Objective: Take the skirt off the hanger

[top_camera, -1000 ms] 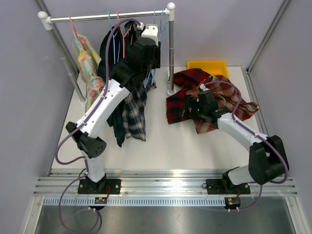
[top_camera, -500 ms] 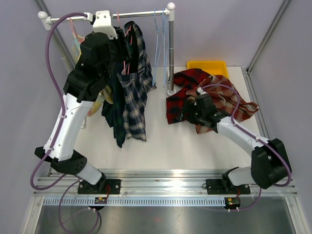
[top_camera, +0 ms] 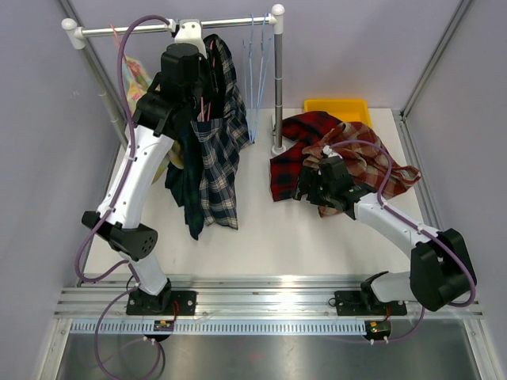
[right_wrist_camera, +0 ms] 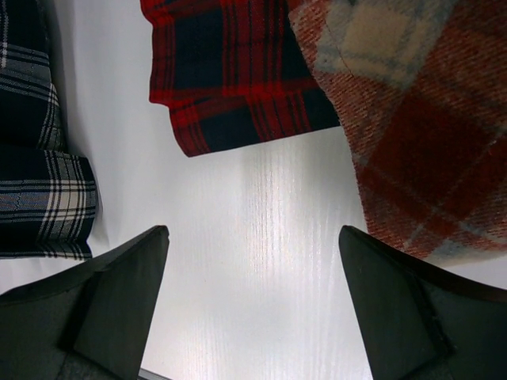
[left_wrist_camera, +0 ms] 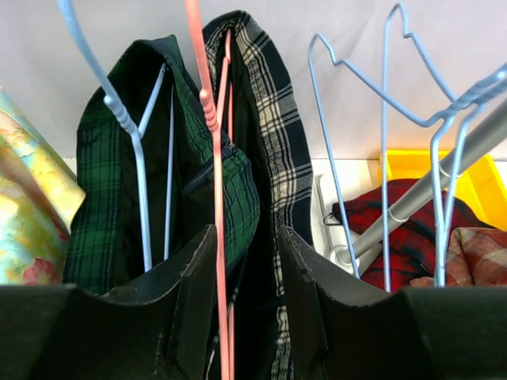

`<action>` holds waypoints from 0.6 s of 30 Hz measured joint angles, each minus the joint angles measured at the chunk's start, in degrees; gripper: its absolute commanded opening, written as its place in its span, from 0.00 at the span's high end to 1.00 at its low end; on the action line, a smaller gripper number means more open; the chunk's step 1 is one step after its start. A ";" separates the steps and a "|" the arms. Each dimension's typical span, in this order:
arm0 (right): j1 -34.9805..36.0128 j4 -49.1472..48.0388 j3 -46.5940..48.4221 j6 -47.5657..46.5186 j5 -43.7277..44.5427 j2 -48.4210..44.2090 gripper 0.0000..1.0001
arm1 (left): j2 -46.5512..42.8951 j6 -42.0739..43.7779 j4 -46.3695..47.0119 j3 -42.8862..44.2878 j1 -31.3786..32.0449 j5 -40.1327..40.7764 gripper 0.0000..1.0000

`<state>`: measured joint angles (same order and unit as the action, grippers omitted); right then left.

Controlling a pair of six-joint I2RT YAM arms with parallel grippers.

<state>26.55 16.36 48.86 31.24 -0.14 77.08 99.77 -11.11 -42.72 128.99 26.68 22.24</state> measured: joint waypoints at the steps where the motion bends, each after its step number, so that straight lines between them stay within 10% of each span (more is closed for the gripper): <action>1: 0.00 0.00 -0.13 0.00 0.09 0.00 0.04 | 0.42 -0.07 -0.11 0.24 -0.15 -0.15 0.61; 18: 0.02 -0.26 -0.33 -0.83 0.55 1.68 0.04 | 2.43 -0.09 0.57 -0.17 -2.10 -0.85 0.65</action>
<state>26.57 16.10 48.53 30.41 0.40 78.76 102.19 -11.20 -42.15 128.81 24.58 21.39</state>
